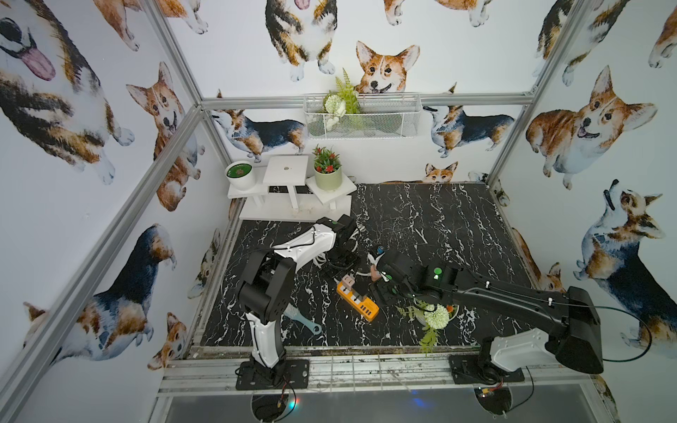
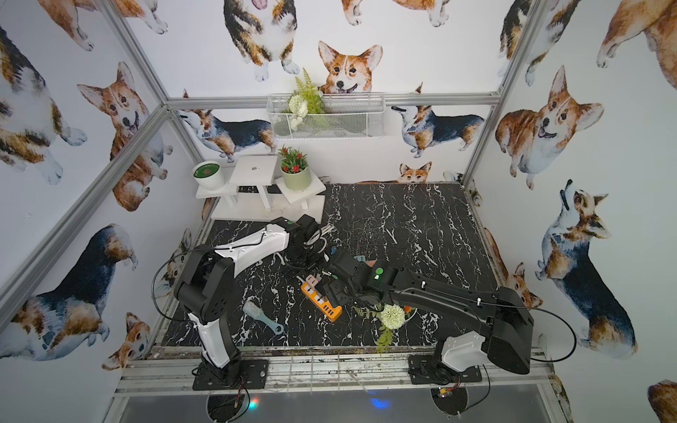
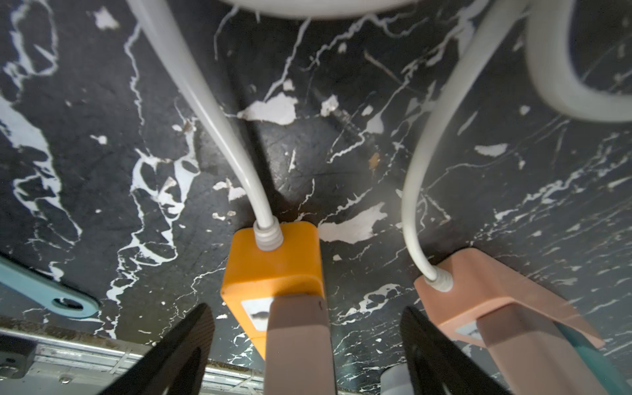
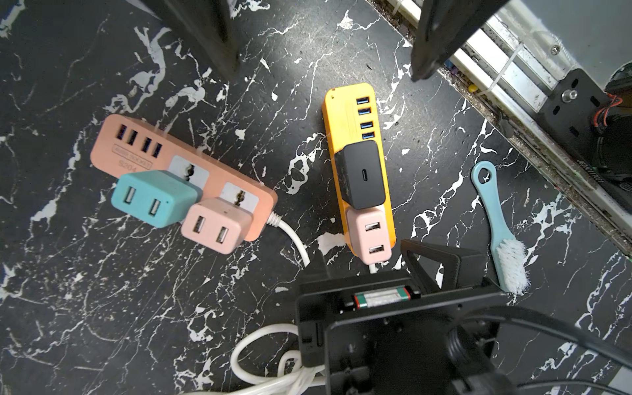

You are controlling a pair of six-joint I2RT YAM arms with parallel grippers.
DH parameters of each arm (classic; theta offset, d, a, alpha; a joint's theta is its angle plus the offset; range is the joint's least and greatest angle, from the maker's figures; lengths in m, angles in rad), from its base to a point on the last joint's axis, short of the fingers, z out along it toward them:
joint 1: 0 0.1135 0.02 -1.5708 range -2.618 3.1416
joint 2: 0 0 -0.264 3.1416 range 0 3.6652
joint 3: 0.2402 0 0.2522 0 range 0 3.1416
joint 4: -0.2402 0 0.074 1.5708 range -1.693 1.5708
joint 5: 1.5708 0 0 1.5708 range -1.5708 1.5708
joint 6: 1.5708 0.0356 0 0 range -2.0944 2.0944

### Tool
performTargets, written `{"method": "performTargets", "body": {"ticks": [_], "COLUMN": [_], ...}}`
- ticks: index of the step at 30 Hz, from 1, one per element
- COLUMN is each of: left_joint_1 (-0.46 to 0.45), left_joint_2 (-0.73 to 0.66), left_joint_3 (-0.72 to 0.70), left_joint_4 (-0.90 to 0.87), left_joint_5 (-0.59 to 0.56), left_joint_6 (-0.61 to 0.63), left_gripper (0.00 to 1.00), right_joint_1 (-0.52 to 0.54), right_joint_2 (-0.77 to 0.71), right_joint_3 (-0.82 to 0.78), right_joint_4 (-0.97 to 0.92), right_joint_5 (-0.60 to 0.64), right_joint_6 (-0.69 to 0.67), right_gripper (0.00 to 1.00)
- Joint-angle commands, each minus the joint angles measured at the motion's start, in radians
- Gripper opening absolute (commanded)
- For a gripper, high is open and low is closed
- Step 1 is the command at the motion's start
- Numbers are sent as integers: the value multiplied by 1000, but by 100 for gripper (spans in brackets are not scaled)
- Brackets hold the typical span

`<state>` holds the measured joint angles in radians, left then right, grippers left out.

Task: Pull the plug off the socket
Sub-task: Remove the plug from the socket.

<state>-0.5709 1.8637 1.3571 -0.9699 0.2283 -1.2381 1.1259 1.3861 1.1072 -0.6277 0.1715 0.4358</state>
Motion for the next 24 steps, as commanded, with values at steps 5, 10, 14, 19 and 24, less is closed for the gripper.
{"method": "performTargets", "body": {"ticks": [5,10,14,19,24], "left_joint_1": [-1,-1,0,-1,-3], "left_joint_2": [-52,-68,-72,-85,-107], "left_joint_3": [-7,12,27,14,-15], "left_joint_4": [-47,-61,-78,-89,-71], "left_joint_5": [-24,-20,-18,-7,7], "left_joint_6": [-27,-31,-18,-21,-51], "left_gripper": [82,82,81,81,77], "right_joint_1": [6,18,34,35,35], "right_joint_2": [50,110,140,167,170], "right_joint_3": [-44,-69,-88,-102,-152], "right_joint_4": [86,105,126,133,179], "right_joint_5": [-22,-52,-37,-38,-33], "right_joint_6": [-19,-34,-45,-48,-47], "right_gripper": [84,81,80,77,76]}}
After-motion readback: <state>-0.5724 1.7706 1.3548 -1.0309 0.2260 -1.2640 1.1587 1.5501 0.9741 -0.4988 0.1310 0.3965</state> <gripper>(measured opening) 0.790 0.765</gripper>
